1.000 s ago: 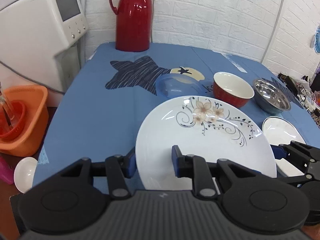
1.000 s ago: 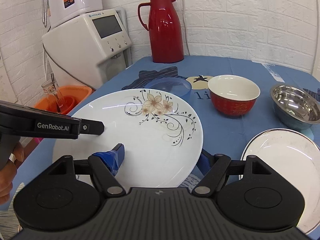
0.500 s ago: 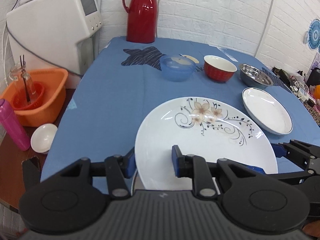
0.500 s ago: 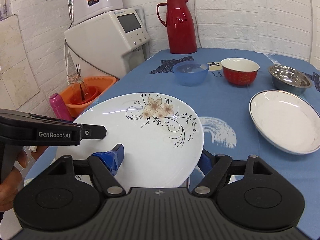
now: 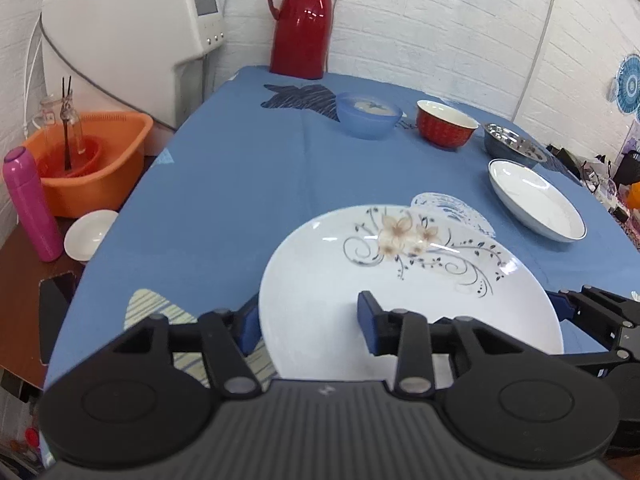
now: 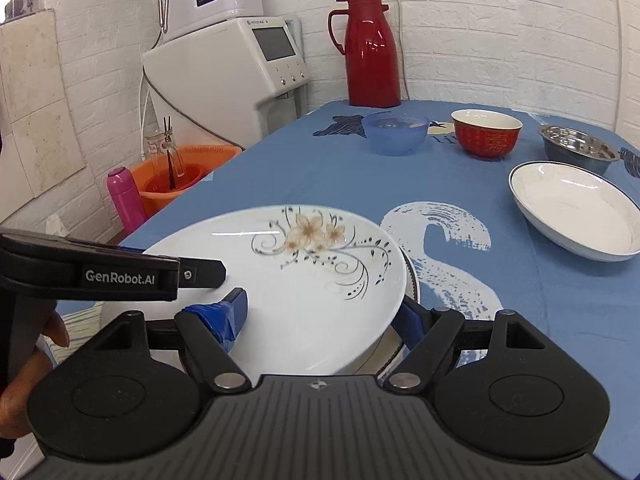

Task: Organize plates and bowls
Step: 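Lift the two-plate stack with the right tool toward the deep white plate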

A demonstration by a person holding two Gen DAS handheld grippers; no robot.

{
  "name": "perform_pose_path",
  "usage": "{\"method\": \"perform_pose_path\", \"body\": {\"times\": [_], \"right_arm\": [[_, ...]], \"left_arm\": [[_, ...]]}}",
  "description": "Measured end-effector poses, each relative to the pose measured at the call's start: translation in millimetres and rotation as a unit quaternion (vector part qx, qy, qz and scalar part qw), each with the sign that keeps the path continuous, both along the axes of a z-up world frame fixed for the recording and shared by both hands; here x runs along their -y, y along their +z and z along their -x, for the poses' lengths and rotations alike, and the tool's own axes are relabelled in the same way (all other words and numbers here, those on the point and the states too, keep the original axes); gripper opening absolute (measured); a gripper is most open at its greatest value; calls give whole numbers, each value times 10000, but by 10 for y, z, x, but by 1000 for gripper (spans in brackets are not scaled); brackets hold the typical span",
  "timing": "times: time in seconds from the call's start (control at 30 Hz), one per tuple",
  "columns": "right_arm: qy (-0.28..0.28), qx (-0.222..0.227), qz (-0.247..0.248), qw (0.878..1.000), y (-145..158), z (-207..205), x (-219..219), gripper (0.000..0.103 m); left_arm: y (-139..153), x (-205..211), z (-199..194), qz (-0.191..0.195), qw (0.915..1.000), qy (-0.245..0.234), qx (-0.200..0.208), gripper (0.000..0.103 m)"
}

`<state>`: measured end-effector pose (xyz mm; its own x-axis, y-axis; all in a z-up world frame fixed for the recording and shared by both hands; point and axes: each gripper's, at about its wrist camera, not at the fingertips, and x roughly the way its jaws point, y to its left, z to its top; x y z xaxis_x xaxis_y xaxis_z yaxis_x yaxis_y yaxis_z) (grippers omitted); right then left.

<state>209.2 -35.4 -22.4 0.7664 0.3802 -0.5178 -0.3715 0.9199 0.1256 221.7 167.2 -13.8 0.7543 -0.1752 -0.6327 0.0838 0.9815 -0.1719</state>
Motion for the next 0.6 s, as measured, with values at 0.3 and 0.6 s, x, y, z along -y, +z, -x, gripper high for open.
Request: {"method": "perform_pose_path", "body": {"times": [0.3, 0.6], "right_arm": [[-257, 106, 366, 9989, 51, 41, -62, 66], [-202, -162, 255, 9993, 5, -25, 119, 65]], "left_arm": [[46, -80, 79, 78, 9997, 31, 235, 42], [79, -141, 131, 87, 9996, 123, 219, 43]]}}
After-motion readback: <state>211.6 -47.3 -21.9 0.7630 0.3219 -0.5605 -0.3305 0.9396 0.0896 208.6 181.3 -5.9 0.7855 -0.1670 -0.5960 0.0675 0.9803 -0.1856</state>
